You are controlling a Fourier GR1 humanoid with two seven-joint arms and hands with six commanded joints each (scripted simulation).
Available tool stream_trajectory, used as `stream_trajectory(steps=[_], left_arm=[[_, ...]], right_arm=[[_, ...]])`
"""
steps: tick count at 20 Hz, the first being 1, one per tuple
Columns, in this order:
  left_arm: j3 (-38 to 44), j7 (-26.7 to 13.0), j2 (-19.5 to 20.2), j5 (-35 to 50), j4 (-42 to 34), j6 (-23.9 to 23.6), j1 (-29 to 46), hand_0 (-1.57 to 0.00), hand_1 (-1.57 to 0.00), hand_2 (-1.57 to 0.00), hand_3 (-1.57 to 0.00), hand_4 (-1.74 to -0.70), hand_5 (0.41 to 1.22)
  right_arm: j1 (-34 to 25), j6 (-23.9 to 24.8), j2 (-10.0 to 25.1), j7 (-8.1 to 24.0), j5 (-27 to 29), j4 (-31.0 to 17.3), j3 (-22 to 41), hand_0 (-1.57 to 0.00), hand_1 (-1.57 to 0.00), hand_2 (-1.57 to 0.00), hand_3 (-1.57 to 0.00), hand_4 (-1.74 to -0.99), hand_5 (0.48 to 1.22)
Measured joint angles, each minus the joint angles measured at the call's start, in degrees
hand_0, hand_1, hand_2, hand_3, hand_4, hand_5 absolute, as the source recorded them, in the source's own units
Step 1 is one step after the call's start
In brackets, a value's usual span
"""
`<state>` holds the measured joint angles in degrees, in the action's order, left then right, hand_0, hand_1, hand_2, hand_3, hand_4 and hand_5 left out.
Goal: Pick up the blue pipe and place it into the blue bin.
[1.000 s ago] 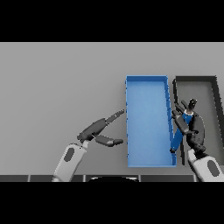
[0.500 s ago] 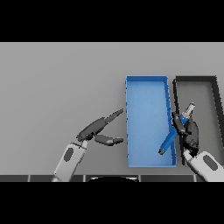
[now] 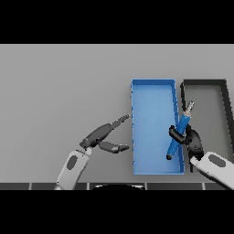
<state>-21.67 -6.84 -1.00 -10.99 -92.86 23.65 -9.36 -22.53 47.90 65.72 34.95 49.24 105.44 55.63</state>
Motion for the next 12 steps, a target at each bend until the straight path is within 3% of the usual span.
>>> stream_trajectory(steps=[5, 8, 12], left_arm=[[-0.21, 0.18, -0.21, -0.24, 0.07, -0.08, -0.18, 0.0, 0.0, 0.0, 0.0, -0.89, 0.431], [-0.55, 0.79, 0.0, -0.41, -0.17, -0.01, 0.68, 0.0, 0.0, 0.0, 0.0, -0.88, 0.431], [-0.74, -0.49, -0.56, -0.5, -0.5, -0.27, 0.18, 0.0, 0.0, 0.0, 0.0, -0.88, 0.431]], right_arm=[[-3.9, 0.93, 0.23, -0.03, 1.41, -1.68, 4.33, -0.01, -0.01, -0.01, -0.01, -1.022, 0.672], [-5.28, 0.69, -0.99, -0.18, 1.36, -1.87, 4.67, -0.01, -0.01, -0.01, 0.0, -1.022, 0.661], [-6.31, -0.46, -0.05, 0.0, 1.98, -2.29, 5.53, -0.01, -0.01, -0.01, 0.0, -1.022, 0.643]])
